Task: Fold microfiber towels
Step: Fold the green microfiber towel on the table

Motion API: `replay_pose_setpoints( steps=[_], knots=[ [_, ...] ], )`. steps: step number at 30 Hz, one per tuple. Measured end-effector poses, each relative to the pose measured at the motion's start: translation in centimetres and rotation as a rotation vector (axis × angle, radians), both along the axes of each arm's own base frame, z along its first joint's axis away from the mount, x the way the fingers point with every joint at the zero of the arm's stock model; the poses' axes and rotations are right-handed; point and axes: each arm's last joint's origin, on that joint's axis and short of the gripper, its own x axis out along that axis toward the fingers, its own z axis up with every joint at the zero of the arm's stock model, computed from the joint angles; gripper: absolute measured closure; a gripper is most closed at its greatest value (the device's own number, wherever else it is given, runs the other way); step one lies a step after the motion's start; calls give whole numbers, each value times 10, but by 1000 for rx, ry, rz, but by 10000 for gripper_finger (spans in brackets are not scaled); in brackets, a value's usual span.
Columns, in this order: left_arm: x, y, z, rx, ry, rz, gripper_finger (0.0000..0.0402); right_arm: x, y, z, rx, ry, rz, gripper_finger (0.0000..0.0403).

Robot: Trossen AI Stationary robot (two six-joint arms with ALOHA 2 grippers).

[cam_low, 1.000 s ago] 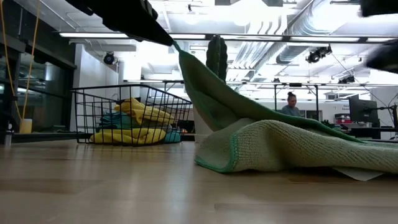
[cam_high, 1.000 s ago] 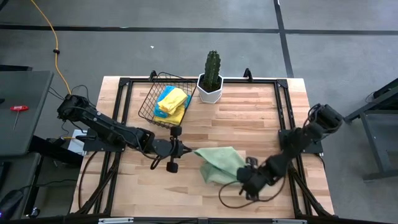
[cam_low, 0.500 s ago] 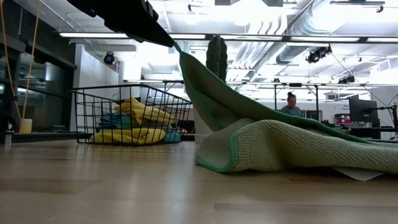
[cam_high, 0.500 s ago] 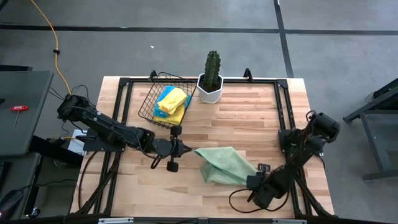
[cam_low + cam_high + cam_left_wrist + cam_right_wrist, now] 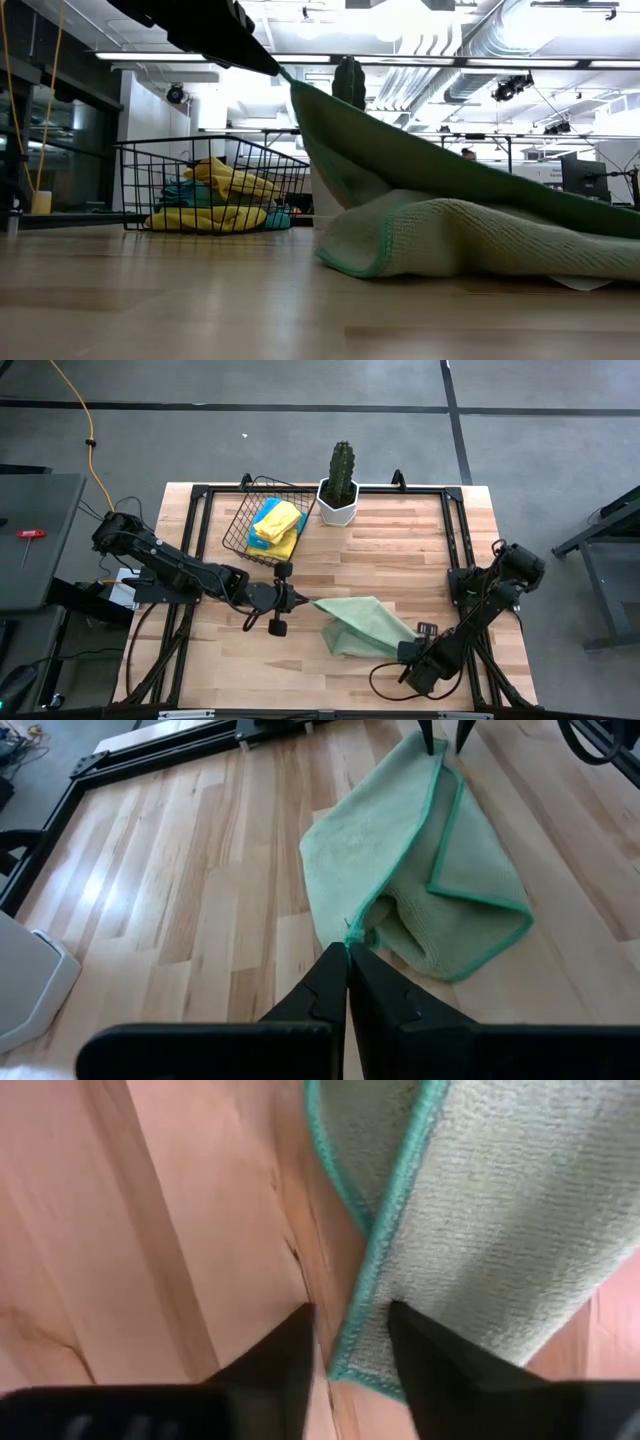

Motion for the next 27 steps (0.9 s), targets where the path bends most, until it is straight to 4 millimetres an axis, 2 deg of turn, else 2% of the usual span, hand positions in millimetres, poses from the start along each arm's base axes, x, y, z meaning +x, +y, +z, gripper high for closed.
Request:
replay_pose_setpoints(
  steps=[6,11,13,17,20,23,27],
  knots=[
    [0,0,0,0,0,0,401,-1,-2,0,-20,12,-3,387],
    [-1,-1,1,-6,-3,0,401,-2,-4,2,-59,16,5,397],
    [-3,-2,5,-13,-22,11,401,-1,-6,10,-85,20,3,399],
    [-9,1,15,-13,-59,50,401,4,-8,42,-123,-106,27,401],
    [-17,2,24,-26,-72,68,401,6,-15,72,-174,-269,52,402],
    [-28,0,32,-44,-76,64,401,6,-28,101,-220,-421,64,402],
    [-38,0,50,-37,-83,73,401,2,-51,131,-277,-557,78,402]
  ],
)
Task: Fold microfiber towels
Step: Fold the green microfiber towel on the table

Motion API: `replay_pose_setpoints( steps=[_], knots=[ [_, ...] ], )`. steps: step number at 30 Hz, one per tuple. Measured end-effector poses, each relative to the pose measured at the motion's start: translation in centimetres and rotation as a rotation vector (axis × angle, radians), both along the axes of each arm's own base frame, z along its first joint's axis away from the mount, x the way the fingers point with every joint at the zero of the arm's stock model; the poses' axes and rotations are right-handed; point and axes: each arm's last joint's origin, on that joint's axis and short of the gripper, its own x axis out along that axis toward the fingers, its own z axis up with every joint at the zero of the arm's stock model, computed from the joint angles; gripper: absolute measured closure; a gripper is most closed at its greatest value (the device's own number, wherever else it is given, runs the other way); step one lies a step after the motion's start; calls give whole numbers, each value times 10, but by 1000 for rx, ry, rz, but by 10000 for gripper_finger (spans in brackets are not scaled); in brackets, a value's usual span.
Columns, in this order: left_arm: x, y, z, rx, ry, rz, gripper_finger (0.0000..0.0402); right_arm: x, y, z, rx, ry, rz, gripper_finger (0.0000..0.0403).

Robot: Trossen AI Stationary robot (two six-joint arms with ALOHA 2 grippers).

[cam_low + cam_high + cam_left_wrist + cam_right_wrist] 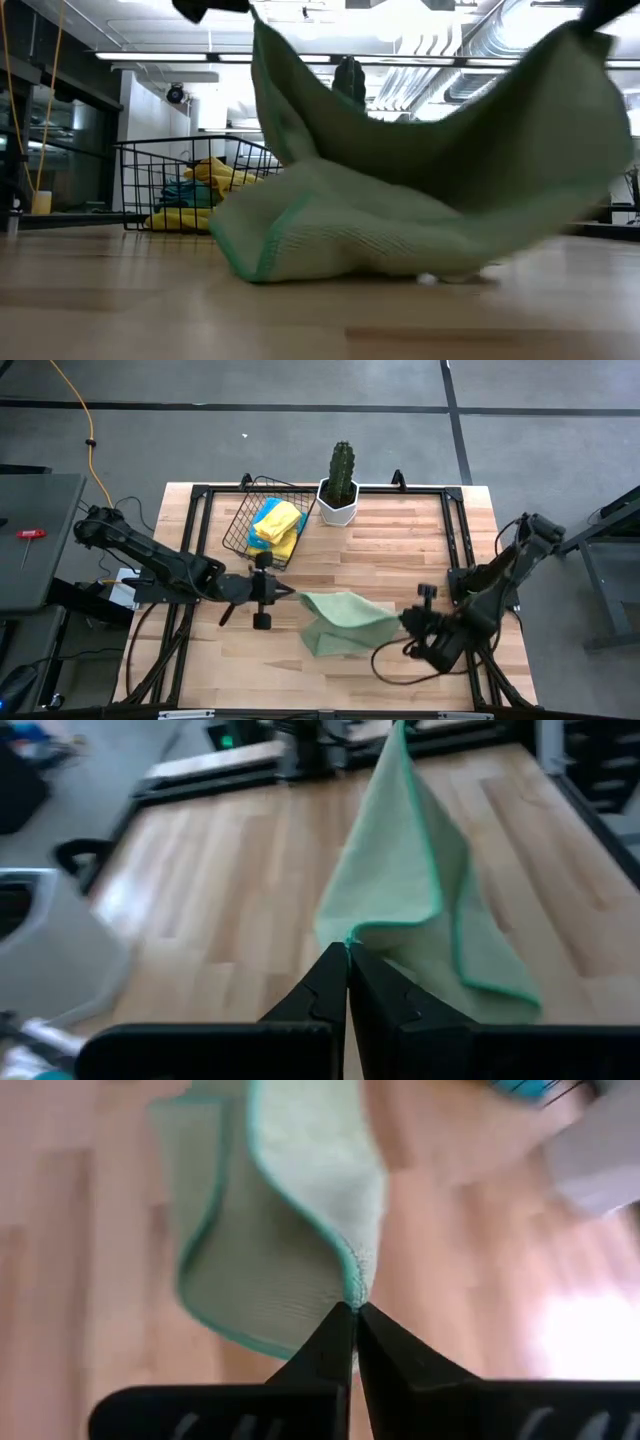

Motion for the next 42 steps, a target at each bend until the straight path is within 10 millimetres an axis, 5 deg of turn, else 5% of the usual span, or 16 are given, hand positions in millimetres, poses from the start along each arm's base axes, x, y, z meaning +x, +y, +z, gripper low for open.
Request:
replay_pose_setpoints(
  steps=[10,17,22,30,35,42],
  knots=[
    [7,26,77,156,-79,221,401,-13,-70,46,-190,-84,-113,402],
    [-1,39,137,170,-157,290,401,-21,-98,109,-275,-177,-148,403],
    [1,48,154,229,-171,283,401,-27,-112,142,-338,-238,-186,403],
    [7,46,135,288,-19,245,401,-33,-102,149,-249,-215,-100,403],
    [13,24,112,252,69,190,401,-33,-81,119,-146,-67,-65,403],
    [18,-33,72,174,136,41,401,-36,-30,75,1,60,-51,403]
  ],
)
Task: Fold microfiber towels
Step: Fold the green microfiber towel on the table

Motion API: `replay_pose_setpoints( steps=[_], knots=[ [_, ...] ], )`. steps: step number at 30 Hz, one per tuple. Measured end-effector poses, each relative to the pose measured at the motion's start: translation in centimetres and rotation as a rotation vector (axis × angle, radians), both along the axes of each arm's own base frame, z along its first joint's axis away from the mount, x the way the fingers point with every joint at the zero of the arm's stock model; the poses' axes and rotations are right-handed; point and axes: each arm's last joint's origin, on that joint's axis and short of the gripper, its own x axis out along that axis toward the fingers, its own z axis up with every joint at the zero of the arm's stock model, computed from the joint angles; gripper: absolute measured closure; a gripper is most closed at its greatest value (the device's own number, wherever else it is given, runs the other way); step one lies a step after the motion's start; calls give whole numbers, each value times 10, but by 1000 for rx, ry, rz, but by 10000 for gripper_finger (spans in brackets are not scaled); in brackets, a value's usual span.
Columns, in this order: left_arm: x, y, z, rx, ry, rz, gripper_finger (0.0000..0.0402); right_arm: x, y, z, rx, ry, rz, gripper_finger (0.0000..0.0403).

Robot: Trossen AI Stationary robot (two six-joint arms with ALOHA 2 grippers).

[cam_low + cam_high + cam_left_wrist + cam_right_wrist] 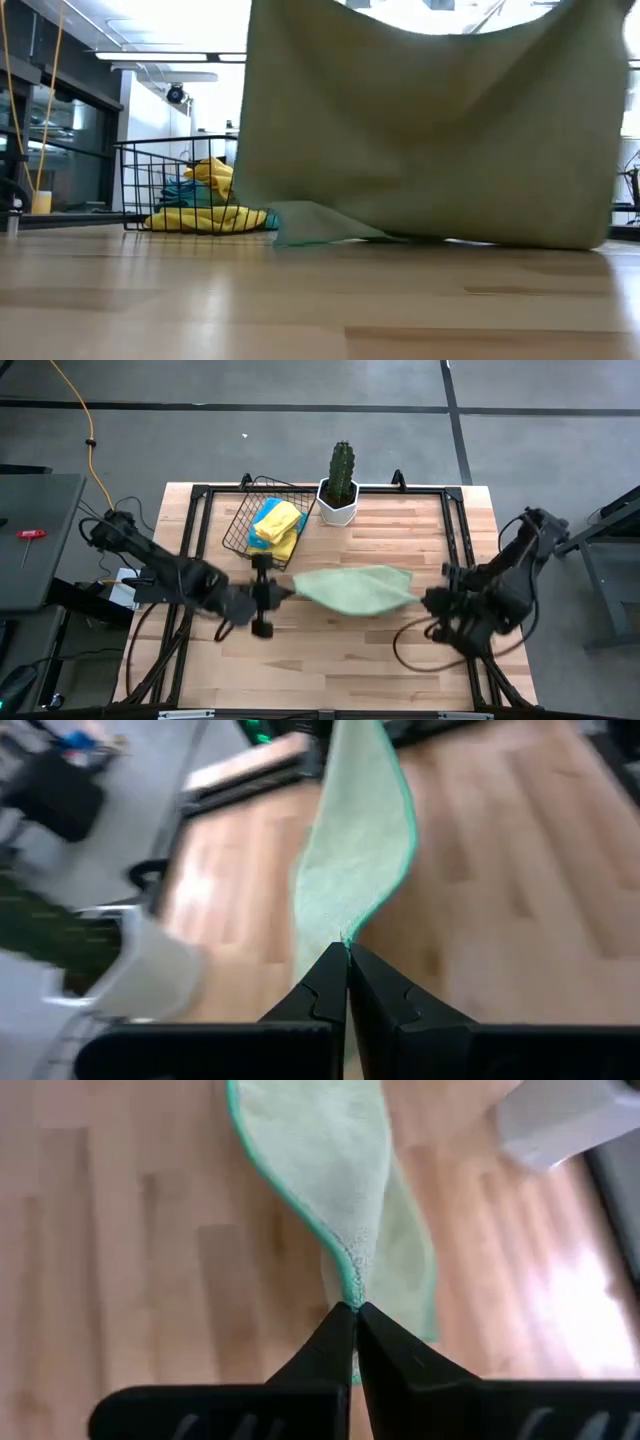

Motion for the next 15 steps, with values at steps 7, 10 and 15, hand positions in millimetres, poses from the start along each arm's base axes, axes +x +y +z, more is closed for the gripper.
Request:
replay_pose_setpoints(
  steps=[7,10,15],
  knots=[
    [7,-59,-45,-50,54,-97,401,-6,48,-34,39,19,-25,403],
    [15,-78,-67,-32,94,-126,401,-6,61,-48,35,39,-63,403],
    [29,-102,-106,-3,157,-146,401,0,79,-66,43,89,-76,403]
  ],
)
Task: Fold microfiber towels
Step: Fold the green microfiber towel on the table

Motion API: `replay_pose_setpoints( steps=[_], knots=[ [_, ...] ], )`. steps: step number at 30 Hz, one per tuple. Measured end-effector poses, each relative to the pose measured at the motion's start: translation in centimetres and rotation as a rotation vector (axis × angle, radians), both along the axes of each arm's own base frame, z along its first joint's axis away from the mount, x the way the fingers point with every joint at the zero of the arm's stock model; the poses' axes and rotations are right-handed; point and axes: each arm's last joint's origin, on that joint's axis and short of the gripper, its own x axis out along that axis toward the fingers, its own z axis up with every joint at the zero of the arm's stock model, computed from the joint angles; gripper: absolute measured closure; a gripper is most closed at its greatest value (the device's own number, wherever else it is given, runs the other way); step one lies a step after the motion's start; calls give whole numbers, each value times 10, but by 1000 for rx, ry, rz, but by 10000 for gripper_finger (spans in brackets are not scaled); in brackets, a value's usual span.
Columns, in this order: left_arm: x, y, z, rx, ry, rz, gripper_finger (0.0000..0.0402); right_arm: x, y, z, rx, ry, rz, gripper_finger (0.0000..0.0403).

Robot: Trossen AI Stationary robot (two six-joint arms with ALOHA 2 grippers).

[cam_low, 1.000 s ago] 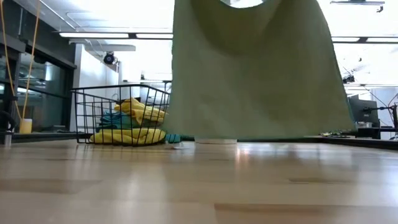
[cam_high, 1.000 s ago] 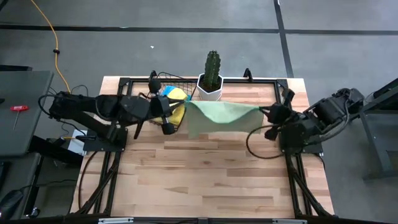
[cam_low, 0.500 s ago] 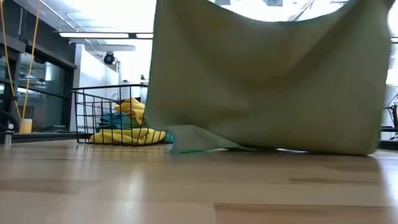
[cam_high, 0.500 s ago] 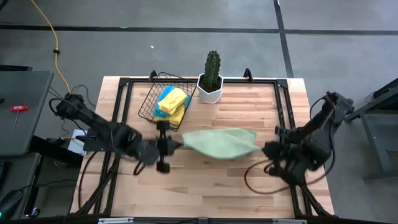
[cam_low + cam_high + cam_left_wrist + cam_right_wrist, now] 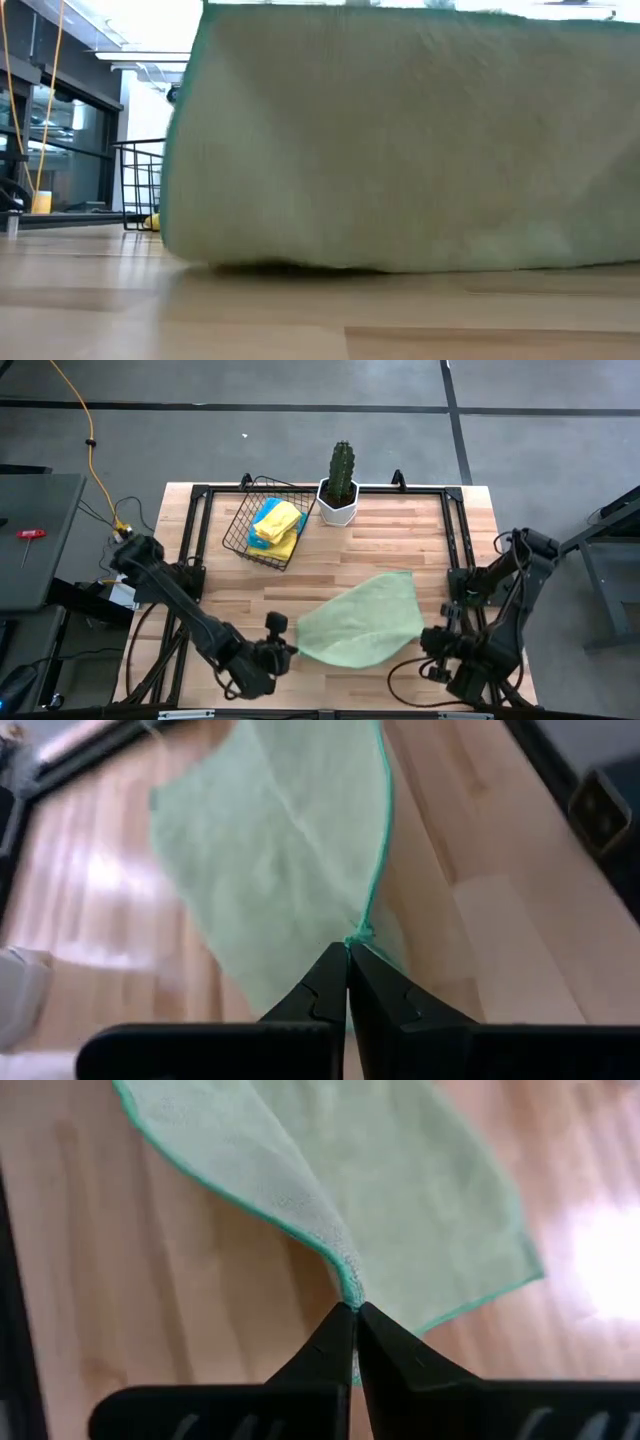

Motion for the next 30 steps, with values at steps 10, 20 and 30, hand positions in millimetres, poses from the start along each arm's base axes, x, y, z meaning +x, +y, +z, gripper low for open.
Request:
replay_pose_setpoints(
  steps=[10,20,30],
  knots=[
    [11,-4,-11,72,51,36,401,23,8,4,65,27,75,403],
    [10,107,110,238,-143,260,401,34,-67,78,-207,-82,73,403],
    [13,273,154,316,-250,494,401,24,-165,117,-520,-237,-162,403]
  ],
)
